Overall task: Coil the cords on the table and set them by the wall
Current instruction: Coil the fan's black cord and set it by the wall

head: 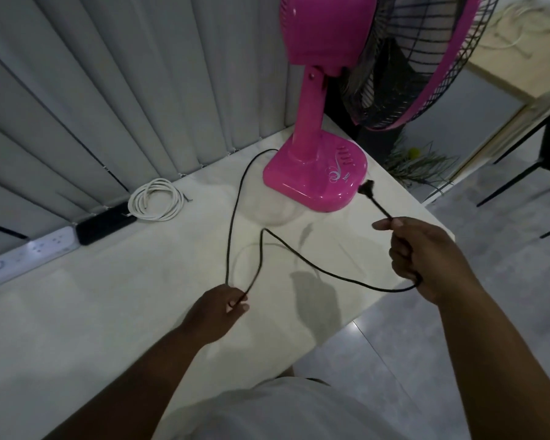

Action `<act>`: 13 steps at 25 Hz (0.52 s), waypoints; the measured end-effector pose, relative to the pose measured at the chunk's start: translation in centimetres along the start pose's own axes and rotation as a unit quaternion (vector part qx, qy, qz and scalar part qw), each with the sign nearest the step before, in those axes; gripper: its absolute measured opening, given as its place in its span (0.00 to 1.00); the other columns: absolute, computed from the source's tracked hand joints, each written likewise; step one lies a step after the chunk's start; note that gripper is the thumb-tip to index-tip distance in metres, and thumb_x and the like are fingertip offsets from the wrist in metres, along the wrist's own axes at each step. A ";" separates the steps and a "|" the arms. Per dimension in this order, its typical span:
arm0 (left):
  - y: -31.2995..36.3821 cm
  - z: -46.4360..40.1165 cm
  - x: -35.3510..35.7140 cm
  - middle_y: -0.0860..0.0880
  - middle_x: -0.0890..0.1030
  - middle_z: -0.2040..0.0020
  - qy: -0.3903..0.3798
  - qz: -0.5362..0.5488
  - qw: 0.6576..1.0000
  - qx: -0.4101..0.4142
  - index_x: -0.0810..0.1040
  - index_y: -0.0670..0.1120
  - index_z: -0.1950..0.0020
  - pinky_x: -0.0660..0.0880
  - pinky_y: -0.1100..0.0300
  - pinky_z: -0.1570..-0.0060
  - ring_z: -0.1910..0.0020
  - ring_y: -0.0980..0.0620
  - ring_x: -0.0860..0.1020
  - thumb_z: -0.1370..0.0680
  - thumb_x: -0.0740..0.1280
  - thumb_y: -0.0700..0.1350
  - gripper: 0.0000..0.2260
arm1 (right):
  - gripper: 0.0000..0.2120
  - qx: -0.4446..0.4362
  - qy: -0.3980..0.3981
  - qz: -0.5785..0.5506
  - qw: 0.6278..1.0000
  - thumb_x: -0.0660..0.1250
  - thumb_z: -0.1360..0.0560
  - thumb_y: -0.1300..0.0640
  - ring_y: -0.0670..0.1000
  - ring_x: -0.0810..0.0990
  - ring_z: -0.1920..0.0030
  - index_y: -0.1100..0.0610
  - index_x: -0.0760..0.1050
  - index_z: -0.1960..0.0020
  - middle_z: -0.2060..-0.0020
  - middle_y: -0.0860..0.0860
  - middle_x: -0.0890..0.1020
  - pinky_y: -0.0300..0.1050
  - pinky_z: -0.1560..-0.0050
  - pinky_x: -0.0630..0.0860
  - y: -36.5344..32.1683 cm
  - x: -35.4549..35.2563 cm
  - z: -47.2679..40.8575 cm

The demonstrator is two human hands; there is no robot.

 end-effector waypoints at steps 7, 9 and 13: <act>7.5 -0.3 -4.3 0.49 0.83 0.48 0.112 0.487 0.860 -0.105 0.76 0.49 0.41 0.76 0.56 0.51 0.49 0.50 0.81 0.21 0.55 0.57 0.18 | 0.09 -0.122 -0.129 0.188 0.966 0.62 0.21 0.51 0.45 0.69 0.76 0.51 0.80 0.53 0.77 0.43 0.71 0.38 0.73 0.66 1.8 13.4 5.3; 10.0 -0.7 -6.0 0.47 0.83 0.60 0.110 0.616 0.774 -0.096 0.77 0.44 0.43 0.78 0.56 0.61 0.63 0.50 0.81 0.18 0.54 0.53 0.17 | 0.09 -0.127 -0.170 0.209 0.955 0.61 0.19 0.51 0.44 0.72 0.74 0.49 0.79 0.53 0.75 0.44 0.73 0.38 0.71 0.69 3.1 16.1 6.5; 10.6 0.2 -11.3 0.52 0.67 0.74 0.199 0.684 0.695 -0.096 0.74 0.44 0.52 0.61 0.64 0.78 0.78 0.57 0.61 0.17 0.56 0.51 0.14 | 0.15 -0.124 -0.353 0.261 0.890 0.57 0.17 0.46 0.45 0.76 0.70 0.50 0.78 0.54 0.72 0.47 0.77 0.37 0.65 0.72 5.7 19.1 8.2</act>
Point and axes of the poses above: each hand's wrist, its own z-axis away from the middle knuckle, its own x-axis out of the palm, y = z × x, the point moved 8 cm from there along -z, towards the middle knuckle
